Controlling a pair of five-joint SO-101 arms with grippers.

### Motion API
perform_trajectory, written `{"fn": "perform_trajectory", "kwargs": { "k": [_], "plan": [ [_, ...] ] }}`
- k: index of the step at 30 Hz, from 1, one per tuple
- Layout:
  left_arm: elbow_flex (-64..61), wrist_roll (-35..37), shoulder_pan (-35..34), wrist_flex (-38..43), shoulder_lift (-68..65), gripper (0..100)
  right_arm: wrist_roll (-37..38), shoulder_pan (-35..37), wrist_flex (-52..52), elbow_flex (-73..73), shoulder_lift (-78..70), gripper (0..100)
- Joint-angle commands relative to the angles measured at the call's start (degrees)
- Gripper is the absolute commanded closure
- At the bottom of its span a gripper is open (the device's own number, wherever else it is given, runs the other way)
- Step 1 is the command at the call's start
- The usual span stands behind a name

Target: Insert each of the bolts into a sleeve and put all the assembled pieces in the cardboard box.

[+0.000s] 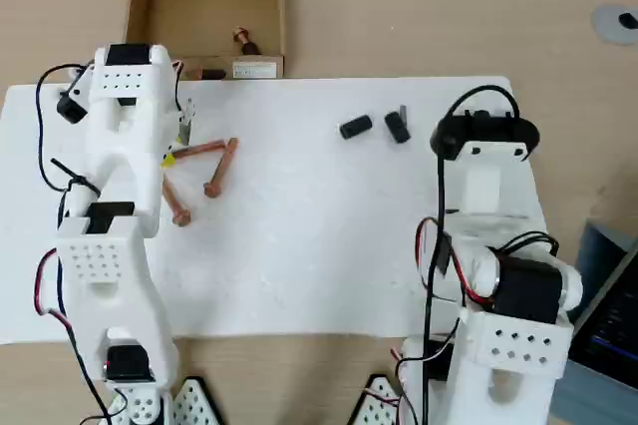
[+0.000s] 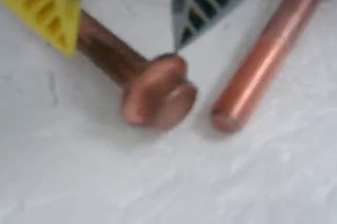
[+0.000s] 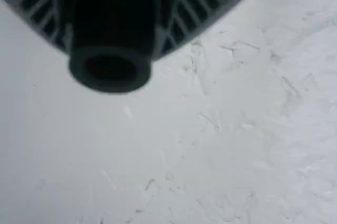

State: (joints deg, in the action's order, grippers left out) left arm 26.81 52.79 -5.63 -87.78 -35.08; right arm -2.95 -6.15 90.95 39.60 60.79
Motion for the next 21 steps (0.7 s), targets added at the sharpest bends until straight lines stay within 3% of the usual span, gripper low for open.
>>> {"fn": "perform_trajectory", "kwargs": {
  "k": [1,21],
  "plan": [
    [2.64,0.26,0.53,-0.35,-0.4,86,-0.18,-0.57,-1.14,0.13,1.45,98.9],
    [2.2,0.26,0.44,-0.26,-4.35,86,-0.18,-0.48,-1.14,0.13,1.45,98.9]
  ]
}}
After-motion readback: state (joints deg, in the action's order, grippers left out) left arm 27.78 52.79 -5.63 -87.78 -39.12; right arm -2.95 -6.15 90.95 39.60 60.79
